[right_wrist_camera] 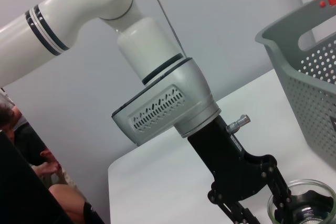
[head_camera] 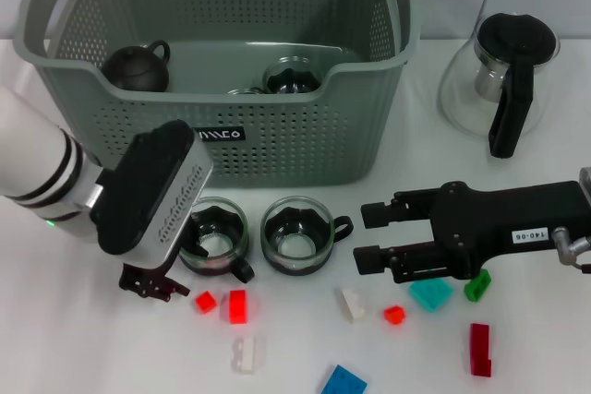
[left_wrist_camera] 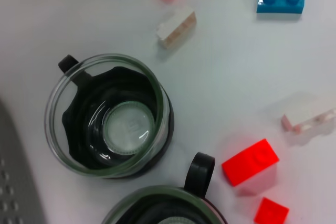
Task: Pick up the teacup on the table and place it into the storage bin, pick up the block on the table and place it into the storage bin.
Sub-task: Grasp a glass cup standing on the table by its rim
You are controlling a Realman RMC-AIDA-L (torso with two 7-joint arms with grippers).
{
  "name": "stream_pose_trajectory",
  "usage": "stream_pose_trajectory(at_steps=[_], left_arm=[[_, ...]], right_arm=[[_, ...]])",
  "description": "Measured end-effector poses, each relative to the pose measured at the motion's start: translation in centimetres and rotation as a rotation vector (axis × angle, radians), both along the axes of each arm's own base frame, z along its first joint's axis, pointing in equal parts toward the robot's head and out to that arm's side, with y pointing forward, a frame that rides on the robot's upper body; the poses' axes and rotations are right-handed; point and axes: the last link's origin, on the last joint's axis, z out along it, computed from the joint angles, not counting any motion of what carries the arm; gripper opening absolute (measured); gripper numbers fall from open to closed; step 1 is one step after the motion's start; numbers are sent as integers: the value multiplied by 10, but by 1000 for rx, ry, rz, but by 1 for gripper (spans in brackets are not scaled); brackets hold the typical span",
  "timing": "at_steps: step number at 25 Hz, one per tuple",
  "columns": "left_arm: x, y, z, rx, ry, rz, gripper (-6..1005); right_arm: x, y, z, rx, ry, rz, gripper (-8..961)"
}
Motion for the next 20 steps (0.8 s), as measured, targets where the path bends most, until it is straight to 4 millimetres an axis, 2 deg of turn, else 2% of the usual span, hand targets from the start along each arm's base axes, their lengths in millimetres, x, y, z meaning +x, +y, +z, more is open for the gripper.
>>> stream_pose_trajectory(at_steps=[6, 20], left_arm=[[3, 0, -2, -8, 21, 9, 466], [5, -1, -3, -9, 37, 23, 172]], right_arm=[[1, 1, 2, 9, 5, -8, 756], [3, 2, 6, 24, 14, -17, 757]])
